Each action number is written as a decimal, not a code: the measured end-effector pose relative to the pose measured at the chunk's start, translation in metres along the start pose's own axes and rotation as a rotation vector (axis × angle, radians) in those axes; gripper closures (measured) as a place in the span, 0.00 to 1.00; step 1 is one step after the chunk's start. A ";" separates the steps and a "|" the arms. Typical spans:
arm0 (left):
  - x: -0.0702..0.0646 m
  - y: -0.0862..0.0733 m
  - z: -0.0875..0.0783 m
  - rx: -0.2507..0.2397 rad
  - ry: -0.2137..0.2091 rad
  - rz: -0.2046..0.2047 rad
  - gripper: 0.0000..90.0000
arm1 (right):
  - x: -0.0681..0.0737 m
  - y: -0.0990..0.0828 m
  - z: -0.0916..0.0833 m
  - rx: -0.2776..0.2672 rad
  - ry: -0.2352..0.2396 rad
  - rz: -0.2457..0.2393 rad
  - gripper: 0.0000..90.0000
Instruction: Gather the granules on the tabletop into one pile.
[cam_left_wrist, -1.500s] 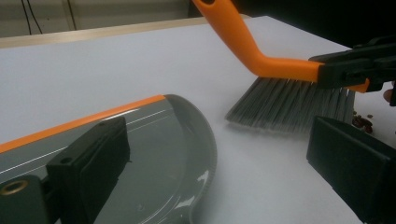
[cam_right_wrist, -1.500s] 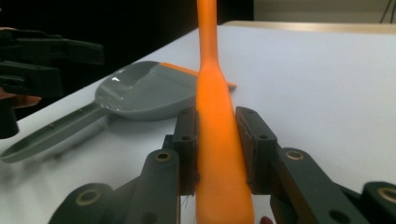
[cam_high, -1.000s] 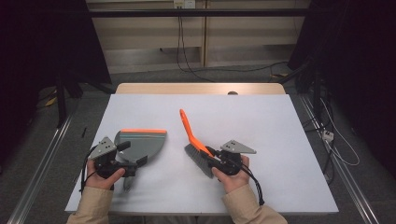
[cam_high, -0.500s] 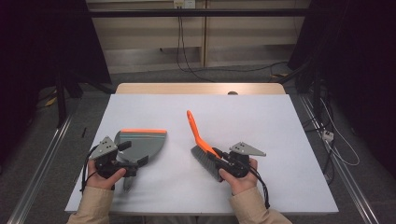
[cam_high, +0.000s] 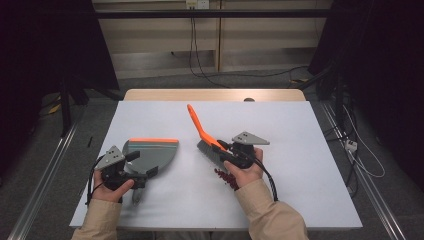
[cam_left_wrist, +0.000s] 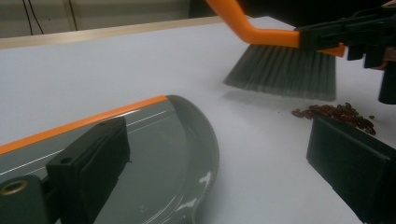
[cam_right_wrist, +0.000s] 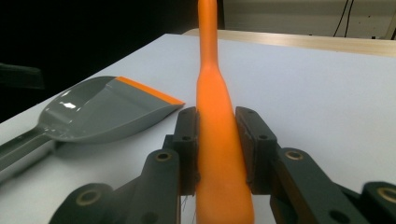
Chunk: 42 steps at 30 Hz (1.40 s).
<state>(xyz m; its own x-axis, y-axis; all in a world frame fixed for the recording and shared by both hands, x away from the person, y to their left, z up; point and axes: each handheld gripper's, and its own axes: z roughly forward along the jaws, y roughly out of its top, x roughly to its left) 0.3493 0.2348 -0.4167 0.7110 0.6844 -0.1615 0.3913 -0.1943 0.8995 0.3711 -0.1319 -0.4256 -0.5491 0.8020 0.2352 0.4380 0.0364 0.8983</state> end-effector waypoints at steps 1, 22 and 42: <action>0.000 0.000 0.000 0.000 0.001 -0.001 0.06 | -0.001 0.001 0.005 0.003 -0.007 -0.004 0.79; 0.000 0.001 0.000 -0.004 0.001 0.001 0.06 | 0.008 -0.004 0.030 0.193 -0.039 -0.145 0.78; -0.001 0.001 -0.001 -0.001 0.003 0.005 0.06 | 0.007 -0.016 -0.002 0.178 -0.004 -0.140 0.79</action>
<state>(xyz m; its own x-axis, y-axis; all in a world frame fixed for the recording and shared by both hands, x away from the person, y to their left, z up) 0.3484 0.2345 -0.4157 0.7111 0.6857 -0.1556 0.3870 -0.1968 0.9008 0.3590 -0.1279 -0.4380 -0.6105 0.7842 0.1109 0.4767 0.2520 0.8421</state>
